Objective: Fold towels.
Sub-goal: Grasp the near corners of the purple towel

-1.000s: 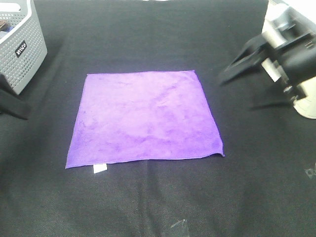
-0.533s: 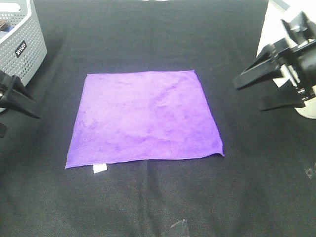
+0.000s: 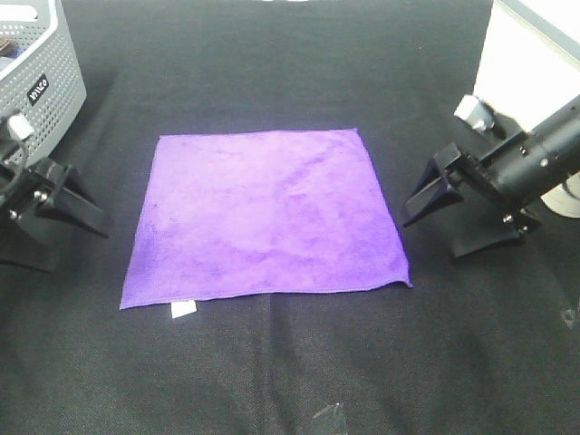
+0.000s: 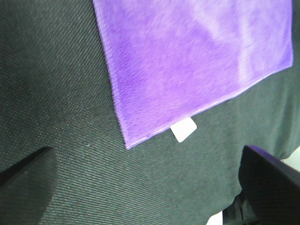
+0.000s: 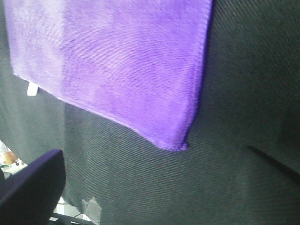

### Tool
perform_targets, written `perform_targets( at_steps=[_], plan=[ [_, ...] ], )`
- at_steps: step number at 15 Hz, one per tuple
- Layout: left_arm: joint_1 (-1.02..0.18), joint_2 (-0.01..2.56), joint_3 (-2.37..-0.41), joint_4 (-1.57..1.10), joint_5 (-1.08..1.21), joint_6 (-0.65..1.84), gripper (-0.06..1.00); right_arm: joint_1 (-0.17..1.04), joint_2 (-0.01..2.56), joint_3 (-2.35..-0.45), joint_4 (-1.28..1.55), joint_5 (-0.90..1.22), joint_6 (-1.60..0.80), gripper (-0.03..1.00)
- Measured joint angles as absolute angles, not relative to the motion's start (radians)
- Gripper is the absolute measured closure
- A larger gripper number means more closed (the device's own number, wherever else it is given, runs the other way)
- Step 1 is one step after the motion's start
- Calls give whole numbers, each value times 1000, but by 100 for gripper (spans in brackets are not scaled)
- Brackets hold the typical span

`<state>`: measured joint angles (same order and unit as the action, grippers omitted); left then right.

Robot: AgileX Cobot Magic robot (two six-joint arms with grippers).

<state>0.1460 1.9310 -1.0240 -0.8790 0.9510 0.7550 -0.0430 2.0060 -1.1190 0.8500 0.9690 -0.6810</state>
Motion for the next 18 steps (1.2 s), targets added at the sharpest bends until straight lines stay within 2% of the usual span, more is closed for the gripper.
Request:
perform_targets(
  at_steps=[6,9,18],
  plan=[
    [110,1994,-1030,-880,913,772,-2,-43,2103,-1168,851,926,-699,2],
    [70,2066,-1065,-899,882,780,4,-49,2158,-1210,877,981,-698,3],
    [-2,2106,-1090,-948,900,770,8,-39,2170,-1214,890,999,-696,4]
  ],
)
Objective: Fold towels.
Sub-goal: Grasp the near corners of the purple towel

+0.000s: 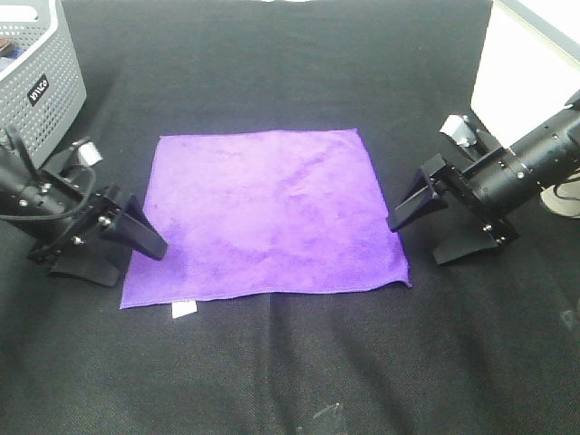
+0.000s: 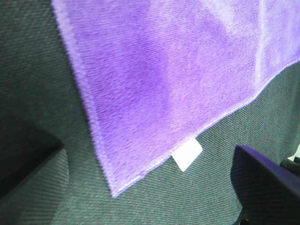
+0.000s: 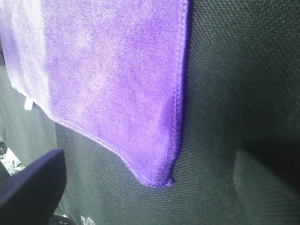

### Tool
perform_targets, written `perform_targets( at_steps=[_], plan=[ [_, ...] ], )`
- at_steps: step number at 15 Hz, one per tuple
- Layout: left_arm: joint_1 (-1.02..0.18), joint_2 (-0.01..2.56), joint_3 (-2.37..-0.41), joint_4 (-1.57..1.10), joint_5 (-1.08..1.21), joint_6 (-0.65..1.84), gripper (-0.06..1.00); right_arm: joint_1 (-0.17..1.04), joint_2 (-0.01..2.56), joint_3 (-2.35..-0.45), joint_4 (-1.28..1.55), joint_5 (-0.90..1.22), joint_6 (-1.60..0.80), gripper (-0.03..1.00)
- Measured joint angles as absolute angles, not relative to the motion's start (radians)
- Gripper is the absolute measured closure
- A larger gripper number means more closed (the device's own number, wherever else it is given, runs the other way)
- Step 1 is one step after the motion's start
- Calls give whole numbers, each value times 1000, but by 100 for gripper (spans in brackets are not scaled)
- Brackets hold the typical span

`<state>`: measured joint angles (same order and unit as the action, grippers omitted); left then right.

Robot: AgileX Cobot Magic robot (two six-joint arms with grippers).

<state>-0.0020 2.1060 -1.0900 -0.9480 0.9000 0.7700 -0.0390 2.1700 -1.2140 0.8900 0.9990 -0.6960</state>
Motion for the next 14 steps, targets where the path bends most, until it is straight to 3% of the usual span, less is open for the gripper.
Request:
perform_targets(
  at_steps=[3,7,9,12,13,14],
  plan=[
    [-75,2145,-1134,-950,910,720,17,26,2201,-1221,911,1002,-678,13],
    [-172,2202,-1236,-917,941,632,30,122,2225,-1223,909,949,-658,56],
    [-182,2208,-1248,-868,922,578,48,124,2233,-1223,899,933,-654,75],
    [-185,2217,-1248,-832,893,551,84,124,2234,-1223,884,921,-654,94],
    [-186,2219,-1248,-831,893,551,94,124,2234,-1223,882,922,-653,96],
    [-186,2219,-1248,-829,895,551,94,124,2234,-1223,882,922,-653,96]
  ],
)
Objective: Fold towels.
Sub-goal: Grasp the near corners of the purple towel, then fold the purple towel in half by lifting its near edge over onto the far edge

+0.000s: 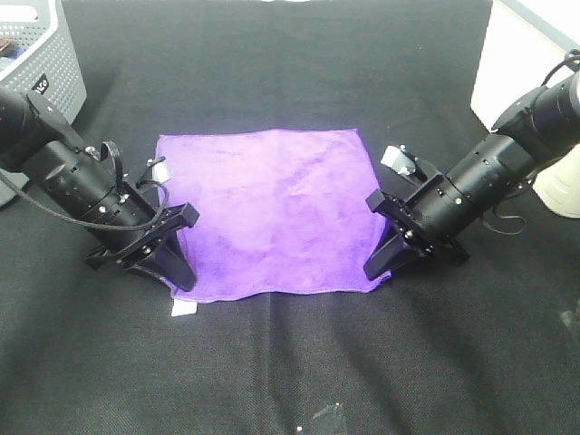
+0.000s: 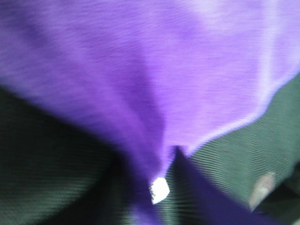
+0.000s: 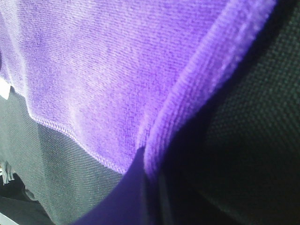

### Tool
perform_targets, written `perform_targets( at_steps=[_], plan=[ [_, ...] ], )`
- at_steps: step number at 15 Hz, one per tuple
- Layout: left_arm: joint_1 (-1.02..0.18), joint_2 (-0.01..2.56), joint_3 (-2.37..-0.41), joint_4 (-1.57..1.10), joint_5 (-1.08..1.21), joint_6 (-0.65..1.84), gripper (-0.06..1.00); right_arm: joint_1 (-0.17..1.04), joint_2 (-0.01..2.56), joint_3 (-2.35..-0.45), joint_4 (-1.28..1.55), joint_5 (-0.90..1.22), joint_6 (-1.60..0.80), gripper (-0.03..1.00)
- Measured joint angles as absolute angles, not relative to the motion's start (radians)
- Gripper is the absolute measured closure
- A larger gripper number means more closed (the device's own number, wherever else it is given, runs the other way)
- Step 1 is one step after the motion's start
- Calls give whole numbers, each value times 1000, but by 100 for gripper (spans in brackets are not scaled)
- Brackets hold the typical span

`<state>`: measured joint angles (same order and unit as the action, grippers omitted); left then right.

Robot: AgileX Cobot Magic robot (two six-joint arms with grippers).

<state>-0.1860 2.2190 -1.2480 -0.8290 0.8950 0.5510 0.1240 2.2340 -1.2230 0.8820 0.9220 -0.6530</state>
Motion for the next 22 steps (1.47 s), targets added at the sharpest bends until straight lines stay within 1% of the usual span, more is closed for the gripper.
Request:
perform_targets(
  at_steps=[2,4,7,9,13,15,17,19,22],
  plan=[
    [-189,2211,-1248,-807,902,551,94,125,2222,-1221,876,925,-650,96],
    [-194,2182,-1244,-723,910,551,94,126,2201,-1210,847,936,-617,96],
    [-198,2115,-1228,-593,942,530,94,131,2121,-1197,854,1020,-572,96],
    [-198,2040,-1208,-513,979,475,94,136,2046,-1136,885,1070,-545,96],
    [-201,2013,-1207,-501,996,451,94,136,2023,-1121,887,1076,-529,96],
    [-201,2013,-1215,-503,968,420,94,136,2024,-1185,880,1038,-526,96],
    [-201,2019,-1279,-500,956,404,94,136,2049,-1298,848,1025,-498,96],
    [-188,2077,-1428,-493,971,376,94,136,2135,-1479,790,1020,-437,96],
    [-150,2188,-1619,-497,1008,361,94,136,2251,-1702,762,1044,-373,96]
  ],
)
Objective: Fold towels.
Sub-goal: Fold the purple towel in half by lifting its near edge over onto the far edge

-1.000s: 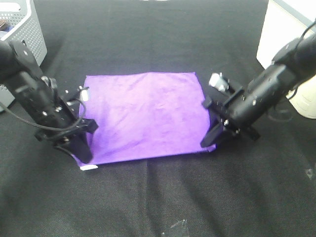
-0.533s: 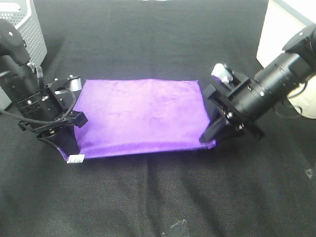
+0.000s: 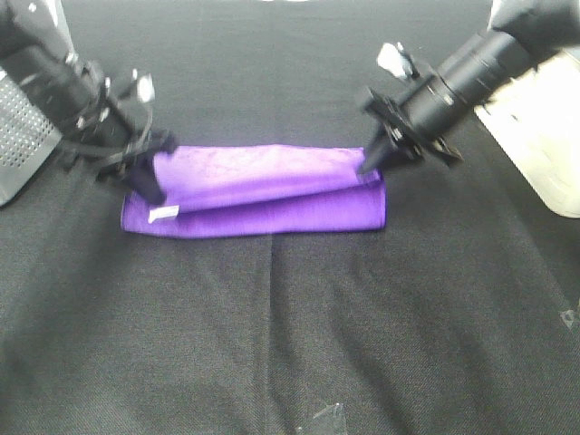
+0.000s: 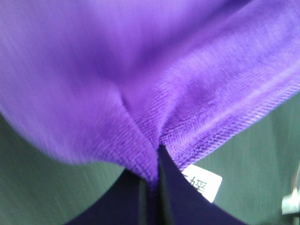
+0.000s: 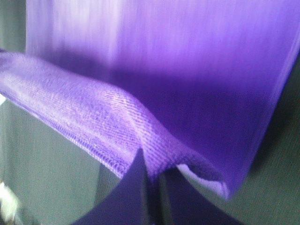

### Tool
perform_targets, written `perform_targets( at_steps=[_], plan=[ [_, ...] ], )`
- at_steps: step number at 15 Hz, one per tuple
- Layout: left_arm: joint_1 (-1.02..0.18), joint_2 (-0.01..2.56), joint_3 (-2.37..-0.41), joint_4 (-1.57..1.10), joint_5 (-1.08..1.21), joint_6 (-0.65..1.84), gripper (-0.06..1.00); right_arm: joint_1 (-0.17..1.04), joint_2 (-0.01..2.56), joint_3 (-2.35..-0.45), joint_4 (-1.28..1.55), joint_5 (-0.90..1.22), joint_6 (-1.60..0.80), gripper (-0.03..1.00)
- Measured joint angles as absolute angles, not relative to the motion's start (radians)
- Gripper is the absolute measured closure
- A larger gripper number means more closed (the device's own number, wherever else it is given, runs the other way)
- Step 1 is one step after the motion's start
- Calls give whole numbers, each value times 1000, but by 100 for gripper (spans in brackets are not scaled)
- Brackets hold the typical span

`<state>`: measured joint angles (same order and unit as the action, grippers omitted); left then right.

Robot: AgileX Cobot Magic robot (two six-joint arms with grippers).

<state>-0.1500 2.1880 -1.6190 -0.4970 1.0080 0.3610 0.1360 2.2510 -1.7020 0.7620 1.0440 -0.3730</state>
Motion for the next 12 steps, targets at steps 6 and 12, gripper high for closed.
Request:
perform_targets(
  at_steps=[6,12],
  plan=[
    [-109,2362,-1938,-532,1021,359,94,136,2497,-2113,714,1048,-260,96],
    [-109,2445,-2018,-530,988,359,94,136,2598,-2251,694,1047,-214,96]
  ],
)
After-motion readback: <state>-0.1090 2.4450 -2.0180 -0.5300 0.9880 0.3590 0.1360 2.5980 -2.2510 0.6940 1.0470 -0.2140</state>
